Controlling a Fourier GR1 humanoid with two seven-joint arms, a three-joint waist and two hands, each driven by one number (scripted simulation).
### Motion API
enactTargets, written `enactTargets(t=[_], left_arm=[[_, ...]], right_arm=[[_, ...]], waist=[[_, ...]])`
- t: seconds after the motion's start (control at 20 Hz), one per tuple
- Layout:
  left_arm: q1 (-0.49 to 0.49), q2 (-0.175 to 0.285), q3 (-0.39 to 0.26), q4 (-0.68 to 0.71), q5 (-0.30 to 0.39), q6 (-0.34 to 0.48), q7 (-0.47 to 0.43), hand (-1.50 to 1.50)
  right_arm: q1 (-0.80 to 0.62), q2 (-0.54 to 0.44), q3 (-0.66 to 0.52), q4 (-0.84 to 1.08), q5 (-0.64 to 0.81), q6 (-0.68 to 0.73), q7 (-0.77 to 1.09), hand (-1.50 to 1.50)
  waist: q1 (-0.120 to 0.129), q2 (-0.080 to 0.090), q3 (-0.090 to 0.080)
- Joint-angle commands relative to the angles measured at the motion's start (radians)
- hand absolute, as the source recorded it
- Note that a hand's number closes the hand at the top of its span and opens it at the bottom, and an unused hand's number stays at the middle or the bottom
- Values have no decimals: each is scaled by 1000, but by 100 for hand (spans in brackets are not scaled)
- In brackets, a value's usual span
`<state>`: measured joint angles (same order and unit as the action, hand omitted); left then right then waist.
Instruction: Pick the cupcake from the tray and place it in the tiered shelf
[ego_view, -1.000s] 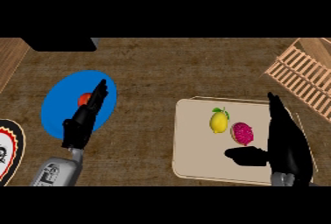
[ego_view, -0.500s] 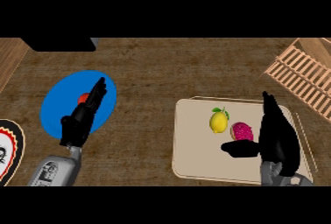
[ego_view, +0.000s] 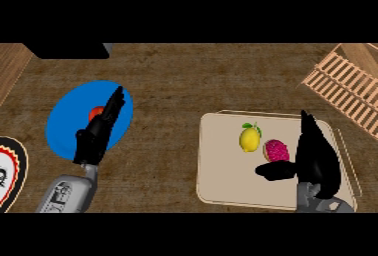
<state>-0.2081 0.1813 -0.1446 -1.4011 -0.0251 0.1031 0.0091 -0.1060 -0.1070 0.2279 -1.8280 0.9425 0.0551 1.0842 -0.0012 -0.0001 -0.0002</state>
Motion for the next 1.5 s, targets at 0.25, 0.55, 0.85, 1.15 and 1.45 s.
enactTargets(t=[0.25, 0.55, 0.85, 1.15, 1.45], left_arm=[[-2, -1, 55, 44, -9, -52, -40, 0], [90, -24, 35, -29, -27, -65, -48, 0], [9, -27, 96, 5, -32, -89, -22, 0], [40, -85, 48, -69, -96, -51, 54, 0], [19, -63, 104, 12, -72, -102, -28, 0]], right_arm=[[-52, 72, -45, 162, 70, -24, 5, -150], [22, 71, -90, 191, 70, -78, -81, -150], [-28, 84, -102, 141, 49, 32, -32, -150], [-31, 99, -122, 300, 45, -67, -123, -150], [8, 106, -39, 313, 72, -37, -125, 150]], waist=[[2, 1, 0], [4, 0, 0], [0, 0, 0], [3, 0, 0], [1, 0, 0]])
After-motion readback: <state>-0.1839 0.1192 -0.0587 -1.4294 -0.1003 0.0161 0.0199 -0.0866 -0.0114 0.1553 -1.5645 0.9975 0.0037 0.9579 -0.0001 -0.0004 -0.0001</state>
